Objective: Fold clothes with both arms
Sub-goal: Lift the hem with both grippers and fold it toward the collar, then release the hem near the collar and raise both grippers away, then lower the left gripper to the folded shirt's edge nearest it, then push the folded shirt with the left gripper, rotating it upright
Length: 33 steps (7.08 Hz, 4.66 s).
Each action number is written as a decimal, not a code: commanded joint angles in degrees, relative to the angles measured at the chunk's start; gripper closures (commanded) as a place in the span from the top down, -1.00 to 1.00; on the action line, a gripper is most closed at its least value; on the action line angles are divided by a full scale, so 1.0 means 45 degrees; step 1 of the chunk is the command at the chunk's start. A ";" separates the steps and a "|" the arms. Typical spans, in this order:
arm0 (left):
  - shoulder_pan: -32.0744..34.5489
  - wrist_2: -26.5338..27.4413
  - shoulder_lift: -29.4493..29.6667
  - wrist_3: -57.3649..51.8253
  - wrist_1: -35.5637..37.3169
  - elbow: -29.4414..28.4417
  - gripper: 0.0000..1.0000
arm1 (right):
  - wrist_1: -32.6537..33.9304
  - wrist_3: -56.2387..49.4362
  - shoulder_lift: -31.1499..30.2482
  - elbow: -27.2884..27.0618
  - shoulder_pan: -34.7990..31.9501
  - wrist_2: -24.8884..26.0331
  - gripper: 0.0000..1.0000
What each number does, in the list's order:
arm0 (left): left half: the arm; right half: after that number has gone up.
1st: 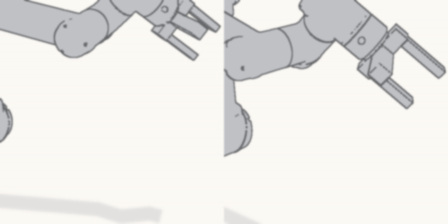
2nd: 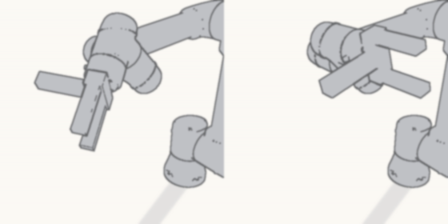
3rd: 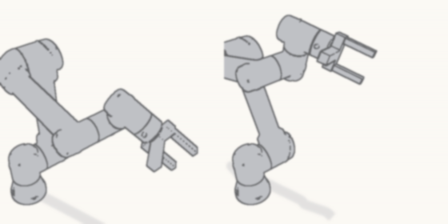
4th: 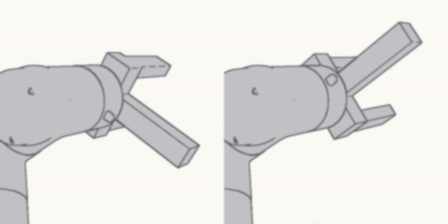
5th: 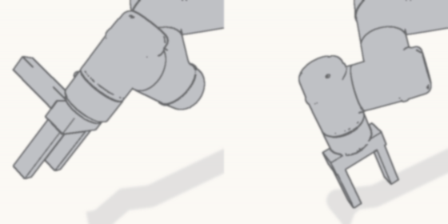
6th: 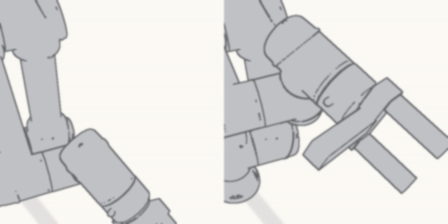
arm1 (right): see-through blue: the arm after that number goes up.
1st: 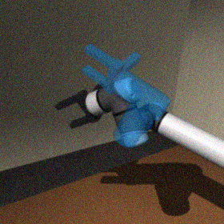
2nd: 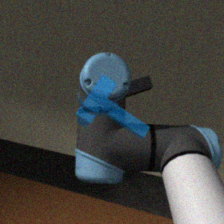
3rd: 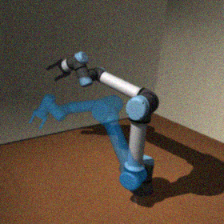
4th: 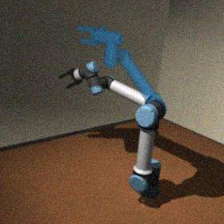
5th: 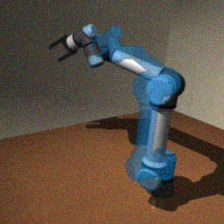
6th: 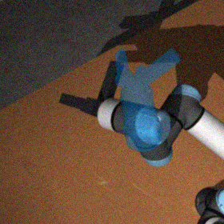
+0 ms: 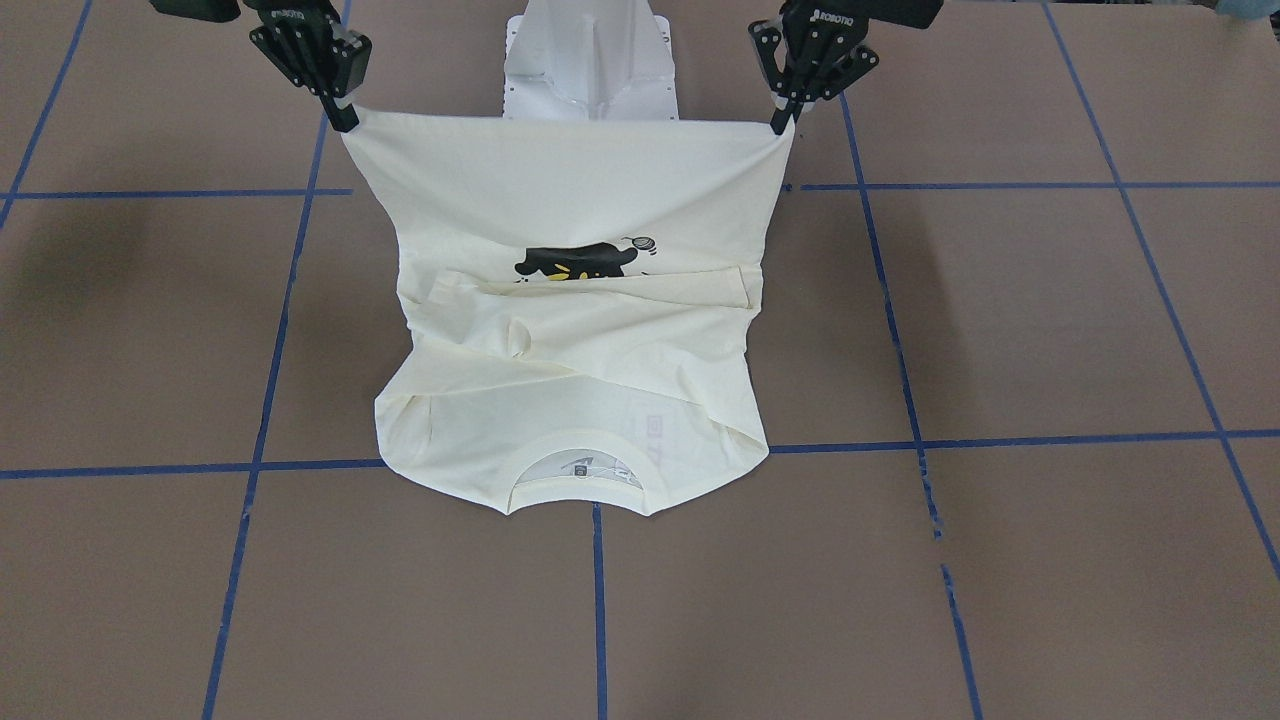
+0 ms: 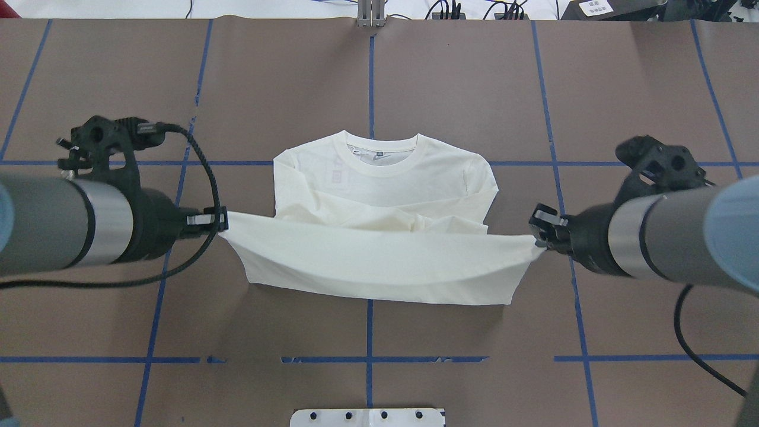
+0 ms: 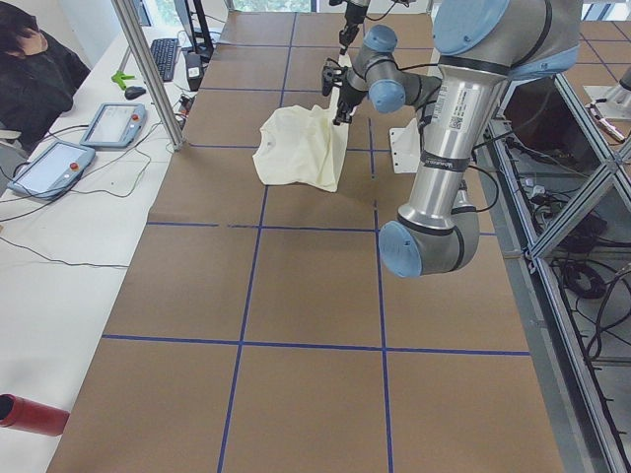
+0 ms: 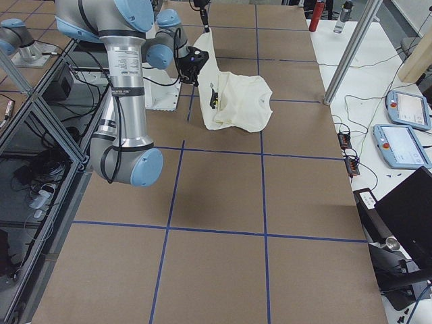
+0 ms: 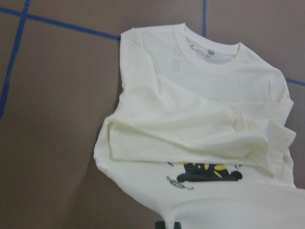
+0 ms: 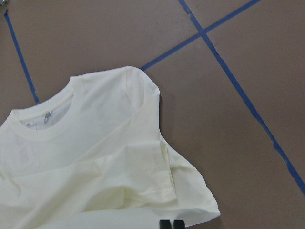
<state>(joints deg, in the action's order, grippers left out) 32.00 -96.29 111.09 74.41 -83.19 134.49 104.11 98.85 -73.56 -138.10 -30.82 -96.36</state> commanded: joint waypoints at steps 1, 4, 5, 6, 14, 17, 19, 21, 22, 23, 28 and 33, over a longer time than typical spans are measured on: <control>0.1713 -0.0106 0.1479 -0.1630 -0.0417 -0.2979 -1.00 | -0.0109 -0.1434 0.2021 0.3408 -0.1893 -0.0342 -1.00; 0.1894 0.0030 0.2456 -0.1673 -0.3597 -0.7275 -1.00 | -0.3356 -0.1752 0.2850 0.7746 -0.2427 -0.0305 -1.00; 0.1875 0.0321 0.3119 -0.1693 -0.3932 -0.8798 -1.00 | -0.4434 -0.1907 0.2889 0.8997 -0.2428 -0.0266 -1.00; 0.1836 0.0653 0.3513 -0.1712 -0.5077 -1.0283 -1.00 | -0.5237 -0.2063 0.2908 0.9937 -0.2409 -0.0227 -1.00; 0.1542 -0.1189 0.0850 -0.3778 -0.7159 -0.7538 1.00 | -0.6124 -0.5672 0.2772 0.9948 -0.2798 -0.1043 1.00; 0.0219 -0.0774 -0.1497 -0.1703 -0.8243 -0.5806 0.81 | -0.6124 -0.5639 0.2714 0.9615 -0.2799 -0.1047 1.00; -0.1263 0.0707 -0.2361 0.0232 -0.9325 -0.6019 0.51 | -0.6124 -0.5600 0.2694 0.9596 -0.2799 -0.1027 1.00; -0.2165 0.1240 -0.2285 0.1118 -0.9346 -0.6312 0.45 | -0.6124 -0.5580 0.2636 0.9595 -0.2799 -0.1027 1.00; -0.2227 0.1242 -0.2265 0.1294 -0.9346 -0.6410 0.41 | -0.6144 -0.5580 0.2635 0.9595 -0.2799 -0.1027 1.00; -0.2247 0.1242 -0.2245 0.1315 -0.9346 -0.6430 0.24 | -0.6144 -0.5580 0.2597 0.9576 -0.2799 -0.1027 1.00; -0.2305 0.1242 -0.2069 0.1276 -0.9327 -0.6489 -0.78 | -0.6144 -0.5580 0.2577 0.9595 -0.2799 -0.1027 1.00; -0.1567 0.1261 -0.2225 -0.0084 -0.9327 -0.6469 -1.00 | -0.6144 -0.5502 0.2577 0.9576 -0.2760 -0.1008 1.00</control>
<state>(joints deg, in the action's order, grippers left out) 23.09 -90.62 101.32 77.26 -125.16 105.41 76.46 74.04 -61.96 -95.00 -43.31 -100.90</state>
